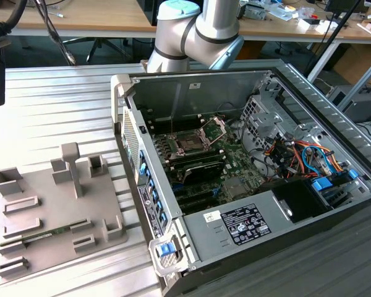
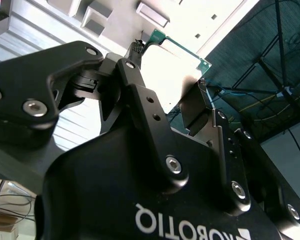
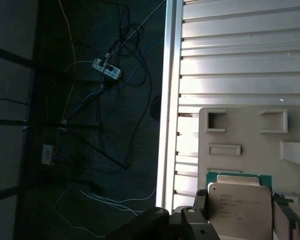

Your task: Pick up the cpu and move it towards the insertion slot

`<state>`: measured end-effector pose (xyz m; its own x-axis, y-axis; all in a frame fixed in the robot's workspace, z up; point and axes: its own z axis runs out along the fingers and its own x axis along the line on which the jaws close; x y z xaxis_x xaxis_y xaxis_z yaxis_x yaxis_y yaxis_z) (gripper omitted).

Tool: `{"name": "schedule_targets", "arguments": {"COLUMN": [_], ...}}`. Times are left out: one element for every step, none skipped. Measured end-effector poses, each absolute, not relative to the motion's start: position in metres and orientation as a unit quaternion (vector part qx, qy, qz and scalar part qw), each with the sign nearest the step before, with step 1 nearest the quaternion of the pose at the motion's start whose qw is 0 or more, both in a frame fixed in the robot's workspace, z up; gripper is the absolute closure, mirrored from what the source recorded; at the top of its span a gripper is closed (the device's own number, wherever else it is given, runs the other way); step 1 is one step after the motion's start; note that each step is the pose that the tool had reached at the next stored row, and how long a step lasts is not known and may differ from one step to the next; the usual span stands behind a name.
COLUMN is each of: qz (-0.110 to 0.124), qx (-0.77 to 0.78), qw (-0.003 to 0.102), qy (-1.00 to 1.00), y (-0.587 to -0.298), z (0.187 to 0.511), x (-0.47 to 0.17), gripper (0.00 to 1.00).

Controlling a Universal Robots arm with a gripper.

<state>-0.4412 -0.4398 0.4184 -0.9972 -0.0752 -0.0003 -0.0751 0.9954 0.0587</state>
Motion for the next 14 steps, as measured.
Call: {"name": "schedule_targets", "arguments": {"qz": [-0.029,-0.029,-0.029,-0.029,-0.029,-0.029,-0.029,-0.029,-0.029,-0.029,-0.029,-0.029,-0.029,-0.029], "qx": [0.038,0.038,0.038,0.038,0.038,0.038,0.038,0.038,0.038,0.038,0.038,0.038,0.038,0.038], "qw": [0.001,0.001,0.001,0.001,0.001,0.001,0.001,0.001,0.001,0.001,0.001,0.001,0.001,0.001], "qy": [-0.999,-0.999,-0.999,-0.999,-0.999,-0.999,-0.999,-0.999,-0.999,-0.999,-0.999,-0.999,-0.999,-0.999], "y": [-0.4398,-0.4398,-0.4398,-0.4398,-0.4398,-0.4398,-0.4398,-0.4398,-0.4398,-0.4398,-0.4398,-0.4398,-0.4398,-0.4398], "z": [0.4188,0.4193,0.4197,0.42,0.4206,0.421,0.4214,0.4217,0.4221,0.4229,0.4234,0.4238,0.4241,0.4246], "x": [-0.4412,-0.4412,-0.4411,-0.4412,-0.4412,-0.4411,-0.4411,-0.4411,-0.4411,-0.4411,-0.4411,-0.4411,-0.4411,-0.4411], "gripper": [0.45,0.45,0.45,0.45,0.45,0.45,0.45,0.45,0.45,0.45,0.45,0.45,0.45,0.45]}}
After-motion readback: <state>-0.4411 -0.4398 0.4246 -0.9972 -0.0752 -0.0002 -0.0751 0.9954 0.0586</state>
